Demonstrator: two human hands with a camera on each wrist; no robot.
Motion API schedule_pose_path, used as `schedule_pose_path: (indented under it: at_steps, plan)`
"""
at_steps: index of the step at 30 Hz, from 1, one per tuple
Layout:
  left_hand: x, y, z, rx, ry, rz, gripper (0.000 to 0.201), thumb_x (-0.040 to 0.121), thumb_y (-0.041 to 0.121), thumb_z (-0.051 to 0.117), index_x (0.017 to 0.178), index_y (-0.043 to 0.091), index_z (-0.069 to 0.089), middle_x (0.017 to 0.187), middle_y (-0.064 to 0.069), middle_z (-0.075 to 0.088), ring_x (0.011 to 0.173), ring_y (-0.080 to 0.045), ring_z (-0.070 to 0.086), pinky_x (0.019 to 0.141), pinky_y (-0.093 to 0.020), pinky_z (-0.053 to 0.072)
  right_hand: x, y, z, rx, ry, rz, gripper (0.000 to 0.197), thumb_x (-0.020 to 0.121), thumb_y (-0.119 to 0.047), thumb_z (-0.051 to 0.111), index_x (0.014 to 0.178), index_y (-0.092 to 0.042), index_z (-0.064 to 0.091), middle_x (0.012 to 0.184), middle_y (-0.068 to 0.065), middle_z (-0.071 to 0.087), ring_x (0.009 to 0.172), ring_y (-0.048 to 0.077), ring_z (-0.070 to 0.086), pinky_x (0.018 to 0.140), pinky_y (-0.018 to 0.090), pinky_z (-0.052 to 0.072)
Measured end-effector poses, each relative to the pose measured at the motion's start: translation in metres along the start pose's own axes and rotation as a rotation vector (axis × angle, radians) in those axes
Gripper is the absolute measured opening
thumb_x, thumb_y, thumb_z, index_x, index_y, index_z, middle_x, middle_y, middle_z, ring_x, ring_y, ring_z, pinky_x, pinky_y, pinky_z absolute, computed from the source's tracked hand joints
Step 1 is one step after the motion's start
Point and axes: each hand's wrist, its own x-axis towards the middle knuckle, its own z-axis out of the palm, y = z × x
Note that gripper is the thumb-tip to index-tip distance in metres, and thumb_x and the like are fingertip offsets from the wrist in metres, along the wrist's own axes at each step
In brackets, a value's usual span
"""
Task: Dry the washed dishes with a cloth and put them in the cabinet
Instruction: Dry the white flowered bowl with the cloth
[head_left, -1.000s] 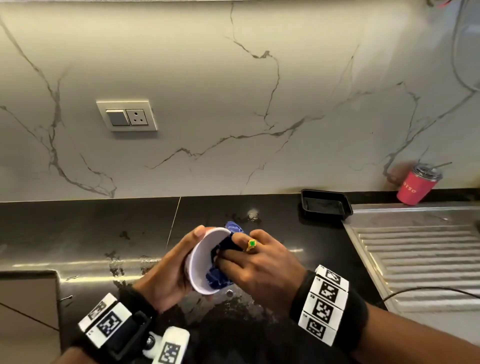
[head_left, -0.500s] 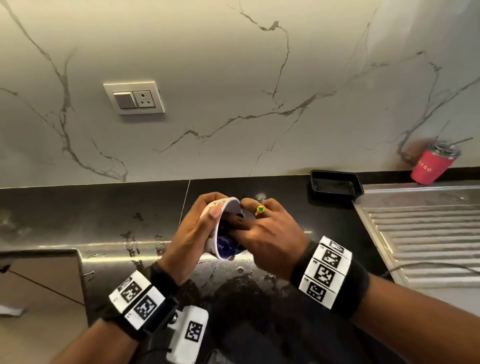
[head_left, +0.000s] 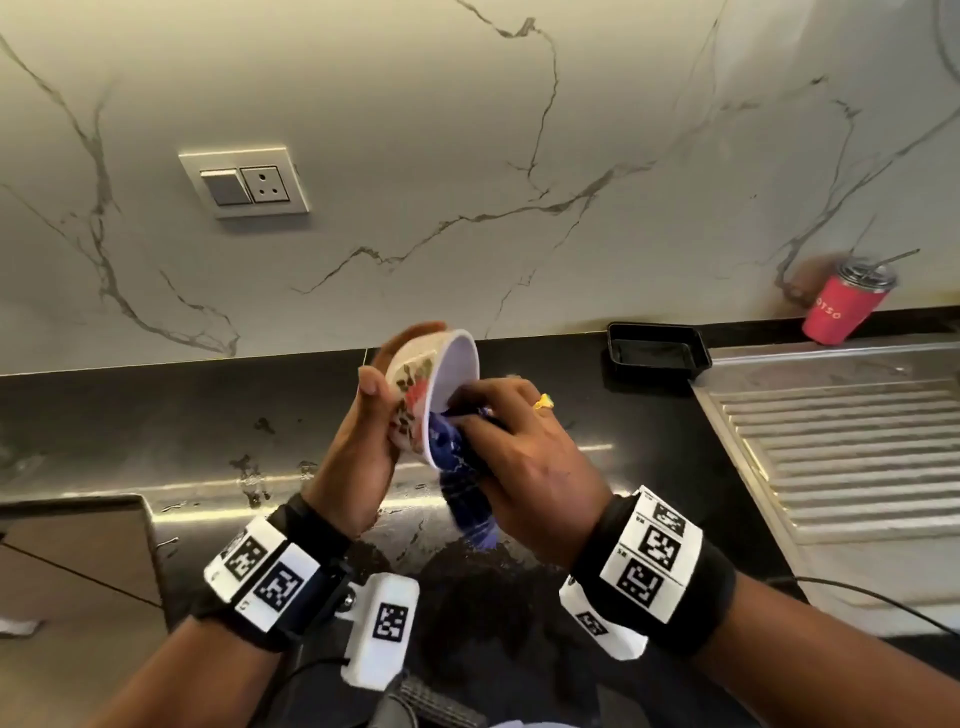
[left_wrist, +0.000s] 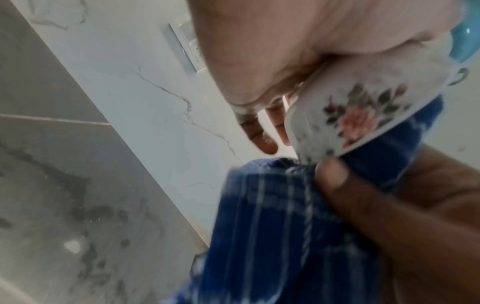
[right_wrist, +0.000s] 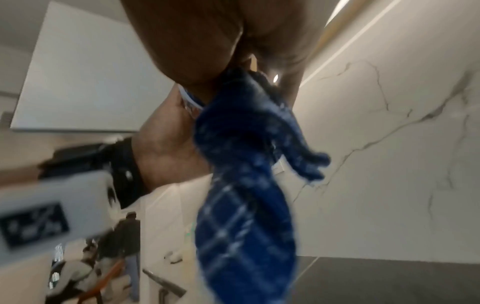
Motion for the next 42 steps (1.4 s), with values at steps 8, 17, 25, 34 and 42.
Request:
schedule_pose_path:
  at_steps: [8,17,25,34,42]
  plan:
    - [-0.021,-0.030,0.040,-0.097,0.304,-0.418,0.058,0.097,0.053,0.046,0.101,0.000,0.069,0.110,-0.037,0.068,0.105,-0.055,0.065,0.099,-0.064,0.049,-0.032,-0.016,0.037,0.243,-0.064,0.132,0.078,0.088,-0.071,0.049,0.130,-0.005,0.051,0.131,0.031,0.054,0.106,0.027,0.064,0.100,0.056,0.049]
    - [-0.009,-0.017,0.014,0.048,-0.095,-0.645,0.084,0.069,0.084,0.055,0.124,0.023,0.067,0.110,-0.020,0.074,0.093,-0.032,0.073,0.076,-0.045,0.062,0.010,0.021,0.014,-0.171,-0.416,-0.194,0.031,0.088,-0.021,0.044,0.105,-0.008,0.066,0.098,0.016,0.062,0.084,0.034,0.055,0.074,0.045,0.052]
    - [-0.016,-0.027,-0.002,-0.147,-0.050,-0.586,0.075,0.068,0.046,0.073,0.138,0.027,0.052,0.126,-0.017,0.068,0.106,-0.041,0.070,0.081,-0.052,0.061,0.011,0.028,0.009,0.073,-0.376,0.146,0.034,0.079,-0.008,0.066,0.112,-0.012,0.059,0.101,0.008,0.061,0.089,0.026,0.056,0.076,0.037,0.048]
    - [-0.022,-0.047,0.000,-0.351,-0.044,-0.337,0.070,0.076,0.022,0.073,0.141,0.033,0.049,0.143,-0.011,0.056,0.119,-0.034,0.063,0.085,-0.055,0.058,0.015,0.033,0.004,0.179,-0.146,0.582,0.028,0.072,-0.034,0.079,0.093,-0.025,0.064,0.083,-0.006,0.069,0.077,0.017,0.064,0.066,0.032,0.054]
    - [-0.009,-0.043,0.003,-0.176,0.115,-0.238,0.084,0.074,0.075,0.070,0.135,0.019,0.054,0.130,-0.019,0.062,0.112,-0.033,0.066,0.075,-0.041,0.062,0.008,0.018,0.010,0.595,-0.296,0.409,0.048,0.085,-0.032,0.070,0.130,-0.018,0.061,0.111,-0.003,0.065,0.102,0.014,0.063,0.092,0.032,0.052]
